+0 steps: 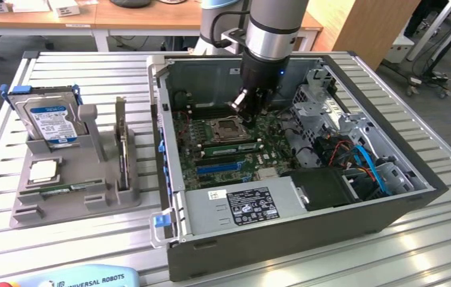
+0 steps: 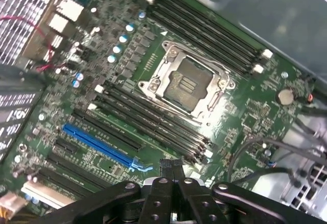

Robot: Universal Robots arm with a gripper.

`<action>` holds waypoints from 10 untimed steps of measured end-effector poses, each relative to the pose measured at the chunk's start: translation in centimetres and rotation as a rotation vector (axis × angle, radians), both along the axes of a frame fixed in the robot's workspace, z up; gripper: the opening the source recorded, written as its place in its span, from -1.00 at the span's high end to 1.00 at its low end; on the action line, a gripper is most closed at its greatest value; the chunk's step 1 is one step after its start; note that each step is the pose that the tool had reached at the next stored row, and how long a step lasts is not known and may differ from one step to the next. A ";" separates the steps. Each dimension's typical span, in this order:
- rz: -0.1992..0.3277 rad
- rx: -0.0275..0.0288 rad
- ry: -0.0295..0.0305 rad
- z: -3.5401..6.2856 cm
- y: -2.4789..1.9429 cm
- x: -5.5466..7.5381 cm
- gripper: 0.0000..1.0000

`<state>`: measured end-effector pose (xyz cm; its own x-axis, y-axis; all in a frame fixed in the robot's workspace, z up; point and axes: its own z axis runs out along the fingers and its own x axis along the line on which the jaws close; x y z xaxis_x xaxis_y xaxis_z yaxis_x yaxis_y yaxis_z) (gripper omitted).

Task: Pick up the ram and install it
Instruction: 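Press down the ram until it locks into place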

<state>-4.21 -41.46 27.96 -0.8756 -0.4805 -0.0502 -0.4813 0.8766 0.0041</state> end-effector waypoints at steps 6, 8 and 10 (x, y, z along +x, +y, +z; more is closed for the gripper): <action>-0.086 0.0000 -0.0011 0.00 0.00 0.0 0.80; -0.114 0.0000 -0.0014 0.00 0.01 0.0 0.80; -0.142 0.0000 -0.0018 0.00 0.01 0.0 0.80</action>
<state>-4.21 -41.46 27.96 -0.9348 -0.3515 -0.0518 -0.3521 0.9360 0.0033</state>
